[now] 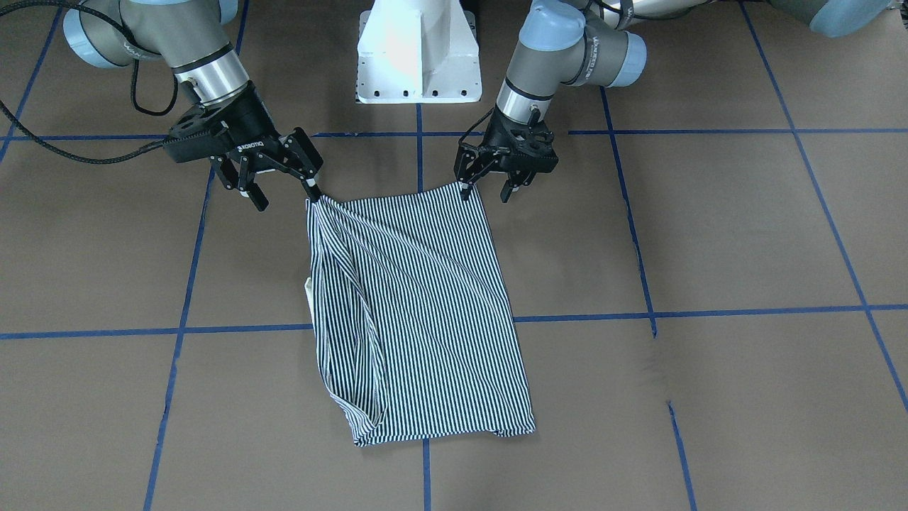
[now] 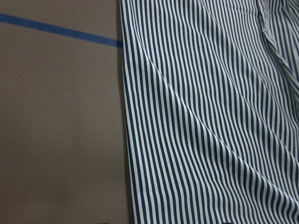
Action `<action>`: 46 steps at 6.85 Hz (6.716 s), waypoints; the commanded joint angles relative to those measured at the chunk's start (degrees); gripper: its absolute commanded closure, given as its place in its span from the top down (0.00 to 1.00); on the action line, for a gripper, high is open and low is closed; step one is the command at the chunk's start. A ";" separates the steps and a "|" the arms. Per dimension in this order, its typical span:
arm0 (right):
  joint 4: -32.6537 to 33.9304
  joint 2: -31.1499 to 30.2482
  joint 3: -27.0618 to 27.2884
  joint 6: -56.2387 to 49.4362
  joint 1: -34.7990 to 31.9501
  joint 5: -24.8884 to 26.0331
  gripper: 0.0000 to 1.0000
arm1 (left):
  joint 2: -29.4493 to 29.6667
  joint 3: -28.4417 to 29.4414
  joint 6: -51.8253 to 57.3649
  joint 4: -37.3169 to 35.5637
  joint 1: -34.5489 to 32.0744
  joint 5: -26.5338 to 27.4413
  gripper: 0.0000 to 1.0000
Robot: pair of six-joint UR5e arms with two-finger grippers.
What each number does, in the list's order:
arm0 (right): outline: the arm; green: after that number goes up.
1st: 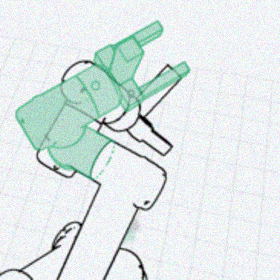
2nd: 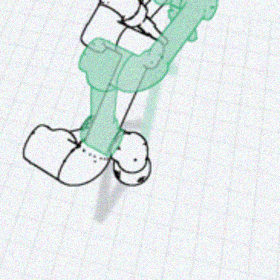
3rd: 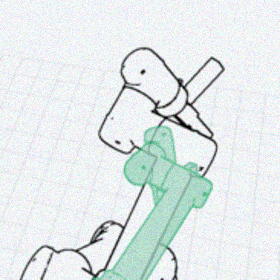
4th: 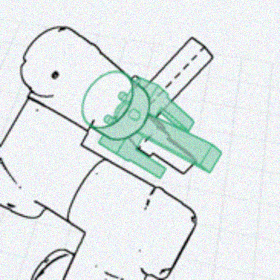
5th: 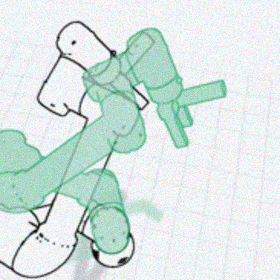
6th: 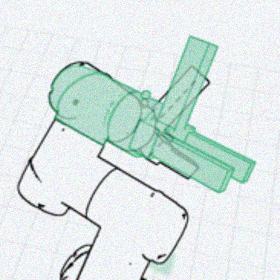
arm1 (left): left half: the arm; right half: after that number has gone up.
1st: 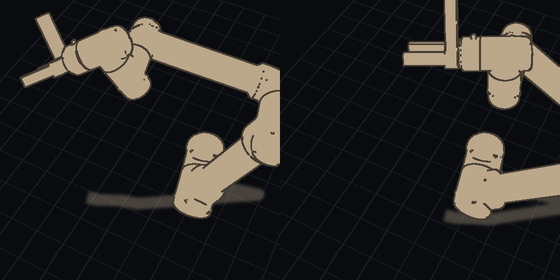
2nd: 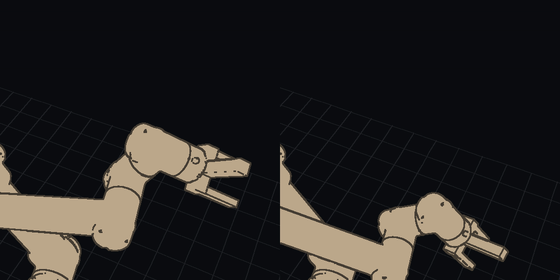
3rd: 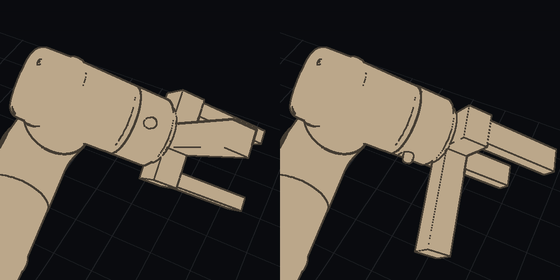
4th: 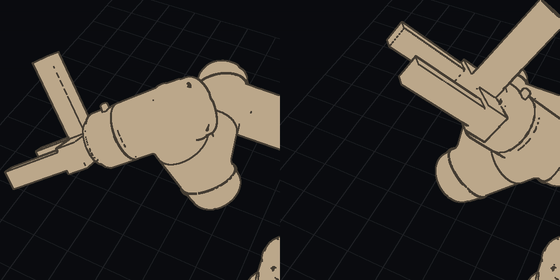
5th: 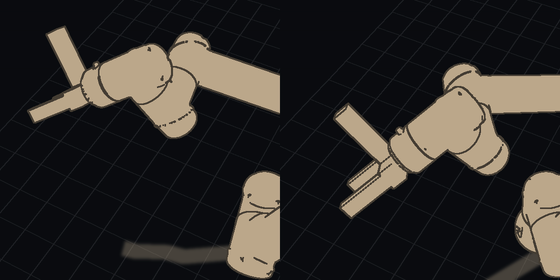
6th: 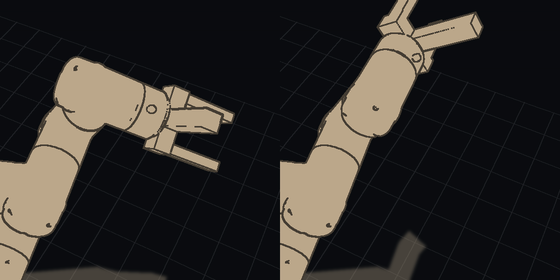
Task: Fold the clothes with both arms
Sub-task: 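Release the corner and raise the right gripper while lowering the left gripper, then position the left gripper at the shirt edge nearest the robot, then move the right gripper to the near corner beside the left gripper, then grasp the near edge of the shirt with both grippers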
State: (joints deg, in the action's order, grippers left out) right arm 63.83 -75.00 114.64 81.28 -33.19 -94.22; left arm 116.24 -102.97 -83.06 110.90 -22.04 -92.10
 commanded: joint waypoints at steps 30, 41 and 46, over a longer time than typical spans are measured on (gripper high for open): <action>23.35 11.01 -5.72 37.27 16.40 7.47 0.69 | -4.18 -2.94 5.98 -0.50 2.53 -0.36 0.00; 25.99 16.99 -16.11 33.50 14.38 6.51 0.69 | -4.09 -3.03 5.72 -0.50 2.62 -0.36 0.00; 28.72 18.57 -16.72 31.39 14.47 5.19 0.69 | -4.09 -3.12 5.72 -0.50 2.62 -0.36 0.00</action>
State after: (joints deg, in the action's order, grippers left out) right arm 92.44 -56.60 98.34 112.79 -18.76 -89.00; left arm 112.15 -106.05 -77.34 110.39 -19.42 -92.44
